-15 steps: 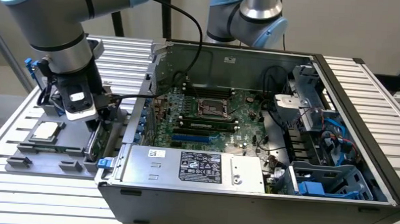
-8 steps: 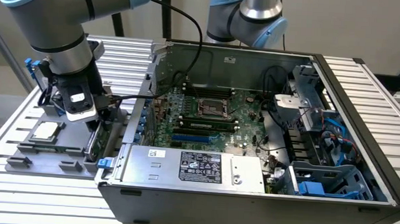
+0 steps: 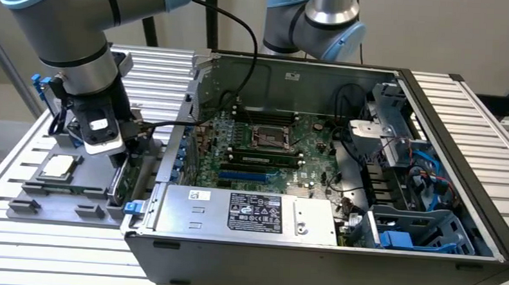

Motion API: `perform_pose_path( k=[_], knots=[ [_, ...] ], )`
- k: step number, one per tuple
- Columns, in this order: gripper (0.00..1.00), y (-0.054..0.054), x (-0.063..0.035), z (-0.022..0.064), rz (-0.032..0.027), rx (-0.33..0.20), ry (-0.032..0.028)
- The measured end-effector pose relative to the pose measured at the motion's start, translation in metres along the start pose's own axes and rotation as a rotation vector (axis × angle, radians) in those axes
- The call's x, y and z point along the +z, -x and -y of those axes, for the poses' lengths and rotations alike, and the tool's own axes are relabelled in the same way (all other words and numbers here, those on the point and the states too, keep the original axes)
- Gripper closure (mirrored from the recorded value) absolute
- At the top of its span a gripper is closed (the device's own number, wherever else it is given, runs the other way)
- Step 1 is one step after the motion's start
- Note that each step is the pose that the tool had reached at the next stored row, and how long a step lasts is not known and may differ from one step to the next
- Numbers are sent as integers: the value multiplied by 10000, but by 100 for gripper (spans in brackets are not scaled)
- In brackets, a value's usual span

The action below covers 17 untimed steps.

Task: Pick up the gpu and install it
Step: 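Pick up the gpu and move the gpu toward the slot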

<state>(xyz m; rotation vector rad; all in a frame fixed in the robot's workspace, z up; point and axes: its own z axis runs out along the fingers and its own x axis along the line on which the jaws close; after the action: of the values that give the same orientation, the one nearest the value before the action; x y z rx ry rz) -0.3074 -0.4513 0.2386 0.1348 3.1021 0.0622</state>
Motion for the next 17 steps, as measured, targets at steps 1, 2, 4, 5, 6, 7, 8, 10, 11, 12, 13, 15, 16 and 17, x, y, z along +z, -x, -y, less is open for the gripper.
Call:
perform_pose_path(
  k=[1, 2, 4, 5, 6, 7, 8, 10, 11, 12, 13, 15, 16, 17],
  knots=[
    [100, 0, 0, 0, 0, -1, 0],
    [100, 0, 0, 0, -1, -1, 0],
    [100, 0, -1, 0, -1, -1, -1],
    [100, 0, -1, 0, -1, 0, -1],
    [100, 0, -1, 0, -1, -1, -1],
    [100, 0, -1, 0, -1, -1, -1],
    [100, 0, 0, 0, -1, -1, 0],
    [100, 0, 0, 0, -1, -32, 1],
    [100, -1, 0, 0, -4, -87, 3],
    [100, -2, 0, 0, -8, -179, 6],
    [100, -3, 0, 0, -12, -295, 10],
    [100, -9, 0, 0, -22, -553, 20],
    [100, -11, 0, 1, -27, -688, 25],
    [100, -13, 0, 1, -33, -830, 30]
  ],
)
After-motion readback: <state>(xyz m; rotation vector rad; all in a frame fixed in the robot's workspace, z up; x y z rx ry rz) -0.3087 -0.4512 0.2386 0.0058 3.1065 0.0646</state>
